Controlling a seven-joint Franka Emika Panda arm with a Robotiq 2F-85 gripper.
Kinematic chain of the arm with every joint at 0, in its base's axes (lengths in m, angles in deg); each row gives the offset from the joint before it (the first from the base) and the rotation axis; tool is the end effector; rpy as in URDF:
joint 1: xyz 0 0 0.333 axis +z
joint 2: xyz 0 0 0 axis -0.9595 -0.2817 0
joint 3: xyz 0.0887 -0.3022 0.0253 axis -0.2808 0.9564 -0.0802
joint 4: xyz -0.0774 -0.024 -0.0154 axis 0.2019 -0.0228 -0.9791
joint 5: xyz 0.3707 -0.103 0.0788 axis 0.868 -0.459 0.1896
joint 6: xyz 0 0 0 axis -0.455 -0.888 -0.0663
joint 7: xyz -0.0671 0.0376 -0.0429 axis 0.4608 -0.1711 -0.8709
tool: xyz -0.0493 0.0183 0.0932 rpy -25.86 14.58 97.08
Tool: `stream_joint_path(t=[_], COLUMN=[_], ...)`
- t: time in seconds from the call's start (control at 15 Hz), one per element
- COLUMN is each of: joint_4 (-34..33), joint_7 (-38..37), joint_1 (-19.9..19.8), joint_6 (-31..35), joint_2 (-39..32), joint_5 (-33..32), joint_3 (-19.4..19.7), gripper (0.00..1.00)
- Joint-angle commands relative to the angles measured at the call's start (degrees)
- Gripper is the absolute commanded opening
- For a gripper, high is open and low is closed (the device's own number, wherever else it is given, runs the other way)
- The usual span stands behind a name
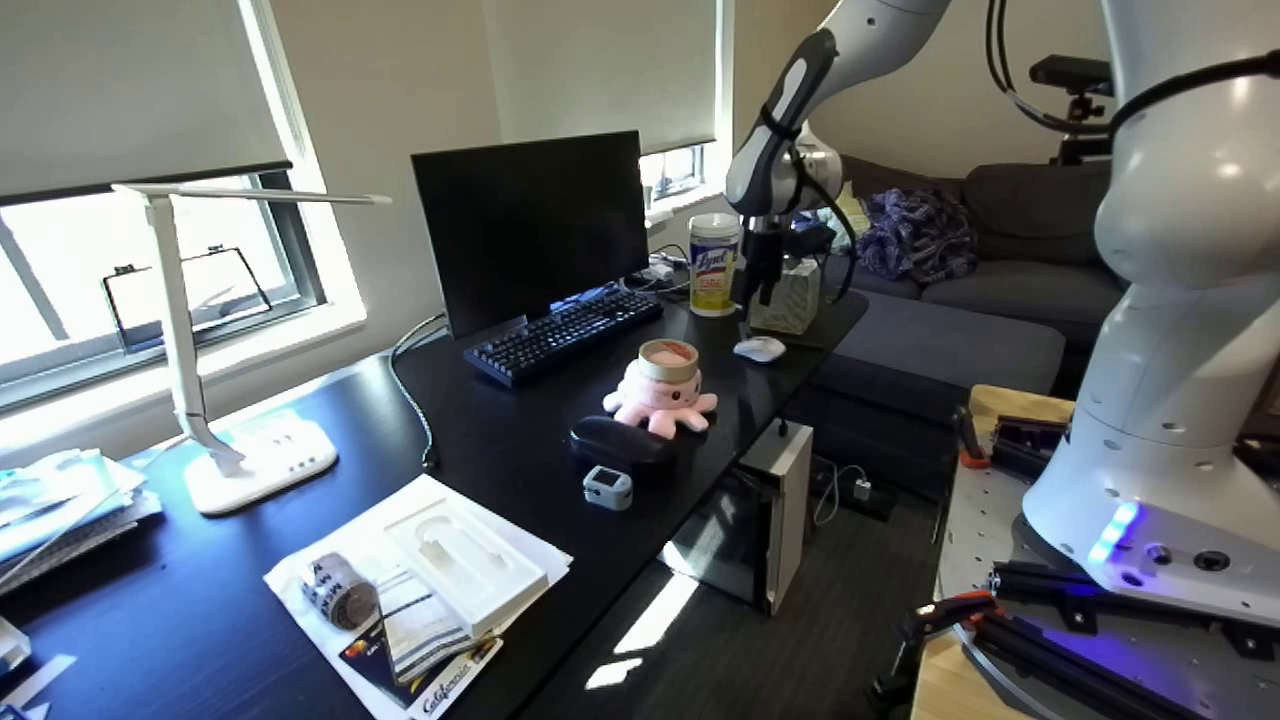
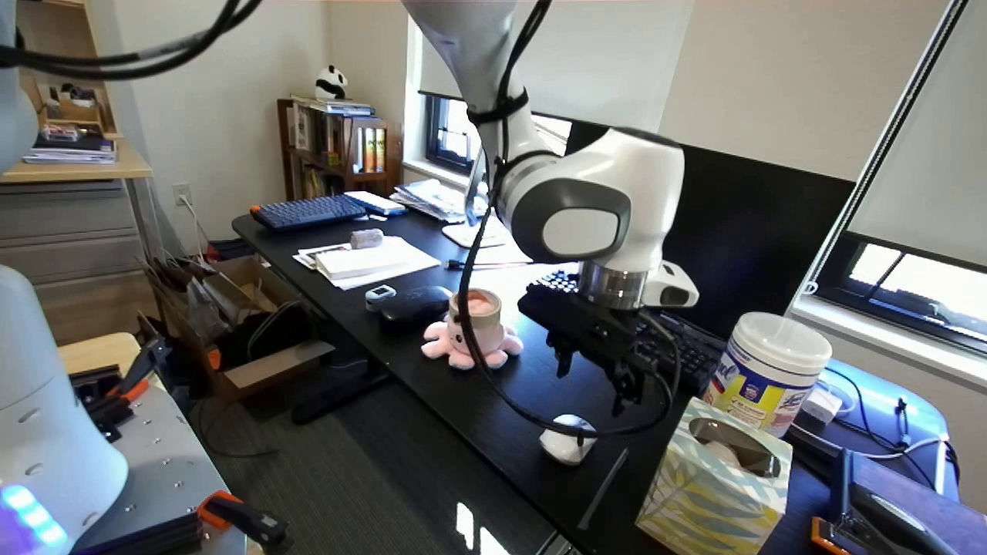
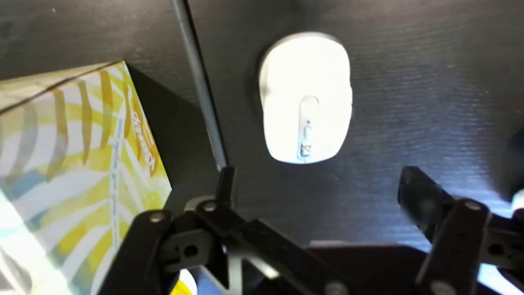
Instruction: Move the mouse to the right
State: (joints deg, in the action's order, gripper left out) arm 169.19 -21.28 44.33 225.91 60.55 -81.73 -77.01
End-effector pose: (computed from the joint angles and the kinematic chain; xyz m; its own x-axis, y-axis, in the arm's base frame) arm 0.4904 -0.3058 0.2043 0.9837 -0.1384 0.1148 -0.1395 -0.9902 0.0016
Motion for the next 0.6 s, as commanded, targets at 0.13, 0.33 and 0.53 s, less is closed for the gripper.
stream_joint_path(t=[0.13, 0.33, 0.53], joint_4=[8.23, 10.73, 10.96], joint_7=[5.64, 3.55, -4.57], joint_1=[1.56, 8.62, 14.98], joint_6=[-10.82, -17.49, -26.04], joint_2=[18.56, 28.0, 35.75], joint_5=[14.92, 15.58, 8.31], joint_3=[-5.02, -1.89, -0.05], gripper=[1.0, 1.0, 1.0])
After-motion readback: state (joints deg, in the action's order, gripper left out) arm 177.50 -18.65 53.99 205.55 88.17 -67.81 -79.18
